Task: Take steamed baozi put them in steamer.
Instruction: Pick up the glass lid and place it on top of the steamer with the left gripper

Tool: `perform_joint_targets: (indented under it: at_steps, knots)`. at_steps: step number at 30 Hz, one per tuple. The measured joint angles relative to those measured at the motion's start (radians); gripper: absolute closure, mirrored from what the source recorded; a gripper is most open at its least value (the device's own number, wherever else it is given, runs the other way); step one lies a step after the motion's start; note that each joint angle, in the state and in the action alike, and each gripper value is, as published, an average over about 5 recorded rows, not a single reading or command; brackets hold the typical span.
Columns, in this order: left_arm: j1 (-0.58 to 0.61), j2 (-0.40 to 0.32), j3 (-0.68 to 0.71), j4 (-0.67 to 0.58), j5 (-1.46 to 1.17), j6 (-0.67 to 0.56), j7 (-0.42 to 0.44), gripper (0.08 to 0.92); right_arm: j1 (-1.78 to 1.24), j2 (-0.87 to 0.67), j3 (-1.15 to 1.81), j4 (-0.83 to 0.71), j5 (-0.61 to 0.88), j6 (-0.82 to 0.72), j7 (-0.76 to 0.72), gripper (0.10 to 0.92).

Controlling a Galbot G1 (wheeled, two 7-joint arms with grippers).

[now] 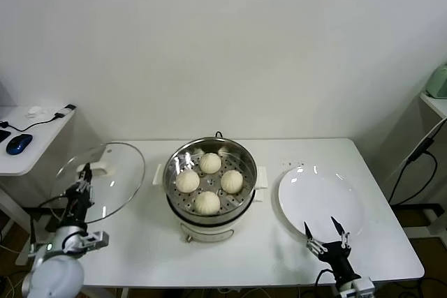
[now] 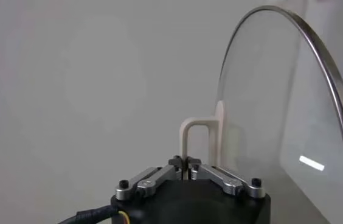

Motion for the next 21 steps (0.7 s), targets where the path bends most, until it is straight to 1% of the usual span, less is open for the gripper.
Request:
perform_joint_targets:
  at_steps: [5, 10, 14, 21]
  knots:
    - [-0.035, 0.015, 0.075, -0.097, 0.001, 0.094, 0.085, 0.867, 0.003, 0.002, -0.001, 0.015, -0.013, -0.014, 0.015, 0.202]
    - [-0.078, 0.003, 0.201, -0.155, 0.056, 0.202, 0.153, 0.867, 0.006, 0.004, -0.007, 0.022, -0.024, -0.019, 0.024, 0.203]
    - [-0.112, -0.036, 0.312, -0.180, 0.131, 0.274, 0.197, 0.867, 0.004, 0.006, -0.009, 0.025, -0.028, -0.018, 0.030, 0.202]
    - [-0.176, -0.133, 0.480, -0.186, 0.277, 0.360, 0.250, 0.867, 0.004, 0.006, -0.008, 0.021, -0.030, -0.007, 0.038, 0.202]
